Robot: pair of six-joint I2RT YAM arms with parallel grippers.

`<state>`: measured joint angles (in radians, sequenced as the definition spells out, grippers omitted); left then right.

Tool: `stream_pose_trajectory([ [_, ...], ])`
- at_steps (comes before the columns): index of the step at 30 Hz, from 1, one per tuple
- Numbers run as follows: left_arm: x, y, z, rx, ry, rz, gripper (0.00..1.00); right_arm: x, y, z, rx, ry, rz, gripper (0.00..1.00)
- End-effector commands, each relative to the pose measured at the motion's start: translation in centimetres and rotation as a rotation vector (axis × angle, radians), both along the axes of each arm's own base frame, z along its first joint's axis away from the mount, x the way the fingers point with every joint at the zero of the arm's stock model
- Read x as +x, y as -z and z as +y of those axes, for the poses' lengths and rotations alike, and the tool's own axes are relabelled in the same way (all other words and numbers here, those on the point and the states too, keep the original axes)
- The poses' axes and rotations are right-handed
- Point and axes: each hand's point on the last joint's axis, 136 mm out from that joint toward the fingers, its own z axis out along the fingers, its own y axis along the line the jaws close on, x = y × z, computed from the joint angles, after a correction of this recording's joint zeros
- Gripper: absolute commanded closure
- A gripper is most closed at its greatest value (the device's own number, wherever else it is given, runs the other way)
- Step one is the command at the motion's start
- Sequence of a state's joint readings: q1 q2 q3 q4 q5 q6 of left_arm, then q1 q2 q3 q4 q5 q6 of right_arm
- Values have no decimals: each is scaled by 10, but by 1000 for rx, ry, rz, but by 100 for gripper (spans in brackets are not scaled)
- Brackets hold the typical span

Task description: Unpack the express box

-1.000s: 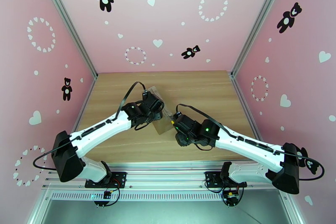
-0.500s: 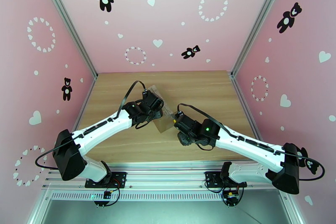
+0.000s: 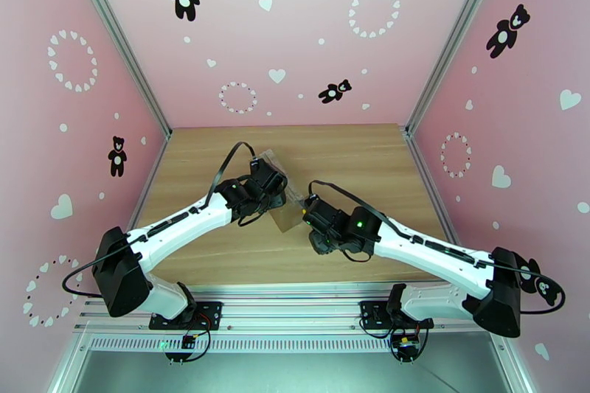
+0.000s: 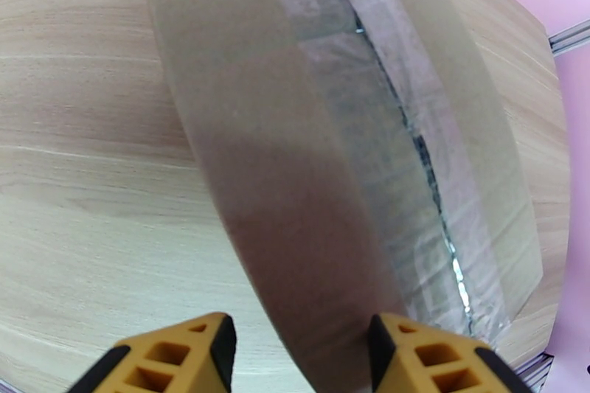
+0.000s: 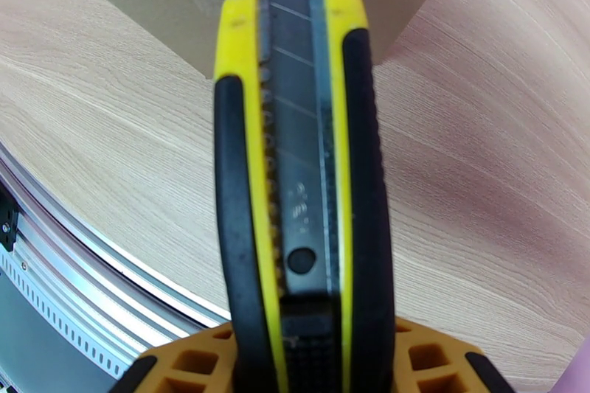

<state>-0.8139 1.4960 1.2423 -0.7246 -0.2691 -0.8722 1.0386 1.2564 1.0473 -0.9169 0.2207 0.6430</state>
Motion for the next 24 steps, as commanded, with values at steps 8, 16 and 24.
stream_pose_trajectory([
  [8,-17,-28,26,1,-16,-21,45,11,-15,2,-20,-2,-53,100],
  [16,-50,6,49,-8,-51,76,45,15,-15,-2,-52,19,-66,100],
  [24,-51,27,37,-56,-54,111,45,17,-18,-8,-87,33,-77,100],
])
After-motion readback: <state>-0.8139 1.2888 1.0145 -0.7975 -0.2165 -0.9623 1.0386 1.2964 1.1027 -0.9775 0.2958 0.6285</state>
